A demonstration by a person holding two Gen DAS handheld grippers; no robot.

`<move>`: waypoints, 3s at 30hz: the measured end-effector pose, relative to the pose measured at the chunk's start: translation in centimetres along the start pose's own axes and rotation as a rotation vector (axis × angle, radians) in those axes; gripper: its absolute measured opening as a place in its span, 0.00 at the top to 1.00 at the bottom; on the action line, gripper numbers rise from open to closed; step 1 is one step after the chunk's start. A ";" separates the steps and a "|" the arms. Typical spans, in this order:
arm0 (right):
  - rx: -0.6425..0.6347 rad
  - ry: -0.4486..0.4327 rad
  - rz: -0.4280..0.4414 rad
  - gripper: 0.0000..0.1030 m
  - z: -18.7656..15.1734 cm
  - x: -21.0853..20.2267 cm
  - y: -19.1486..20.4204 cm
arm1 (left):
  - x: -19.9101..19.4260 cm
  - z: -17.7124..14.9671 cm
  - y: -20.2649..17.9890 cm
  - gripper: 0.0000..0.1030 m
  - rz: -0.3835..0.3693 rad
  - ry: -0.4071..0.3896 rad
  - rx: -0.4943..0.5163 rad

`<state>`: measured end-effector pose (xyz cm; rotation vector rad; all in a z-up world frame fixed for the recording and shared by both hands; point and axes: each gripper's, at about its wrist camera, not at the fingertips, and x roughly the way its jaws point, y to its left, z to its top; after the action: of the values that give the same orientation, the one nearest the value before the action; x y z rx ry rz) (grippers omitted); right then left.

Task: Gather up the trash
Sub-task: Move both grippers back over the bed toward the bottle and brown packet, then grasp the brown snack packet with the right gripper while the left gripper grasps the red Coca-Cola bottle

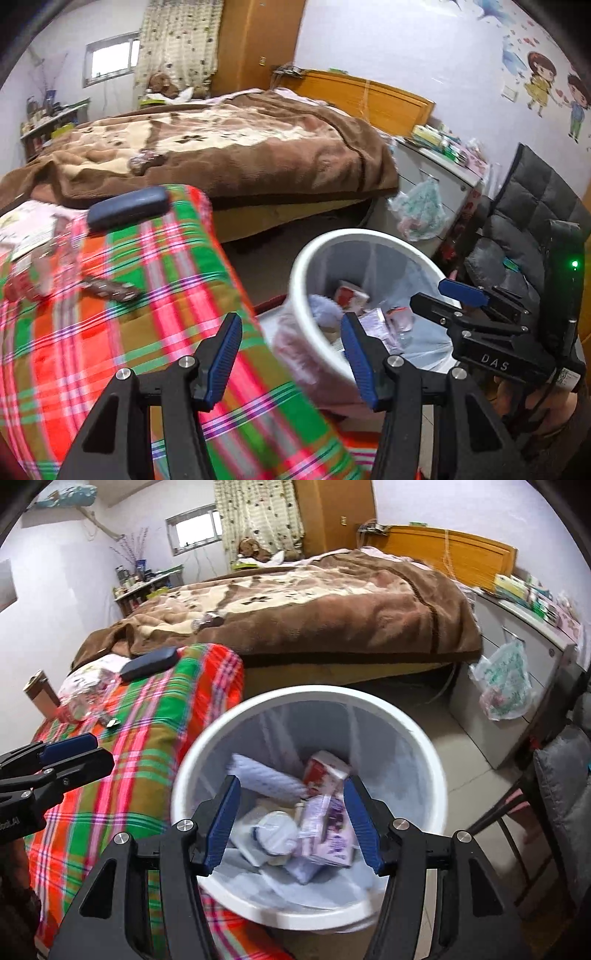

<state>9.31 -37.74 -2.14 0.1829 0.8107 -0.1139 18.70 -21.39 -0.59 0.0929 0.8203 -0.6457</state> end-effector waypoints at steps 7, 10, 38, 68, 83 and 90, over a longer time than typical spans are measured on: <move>-0.080 0.003 0.070 0.42 0.8 1.3 4.6 | -3.4 -1.3 6.4 0.46 0.098 -0.034 -0.071; -0.116 0.010 0.104 0.42 1.0 1.9 7.0 | -4.3 -1.9 9.4 0.46 0.144 -0.033 -0.103; -0.456 0.129 0.230 0.42 5.2 13.0 22.3 | 0.6 5.8 26.4 0.33 0.219 -0.012 -0.169; -0.404 0.148 0.241 0.78 3.7 11.1 22.3 | -2.5 -0.2 25.6 0.33 0.171 0.110 -0.117; -0.413 0.160 0.269 0.78 2.7 11.1 23.2 | -10.3 -5.1 25.8 0.32 0.353 -0.064 -0.354; -0.394 0.154 0.287 0.78 2.6 11.2 22.9 | -12.3 -6.8 26.8 0.25 0.300 -0.109 -0.547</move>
<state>22.76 -16.23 -5.87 -0.0669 0.9348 0.3325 23.26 8.53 -1.01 -0.3098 0.8321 -0.1290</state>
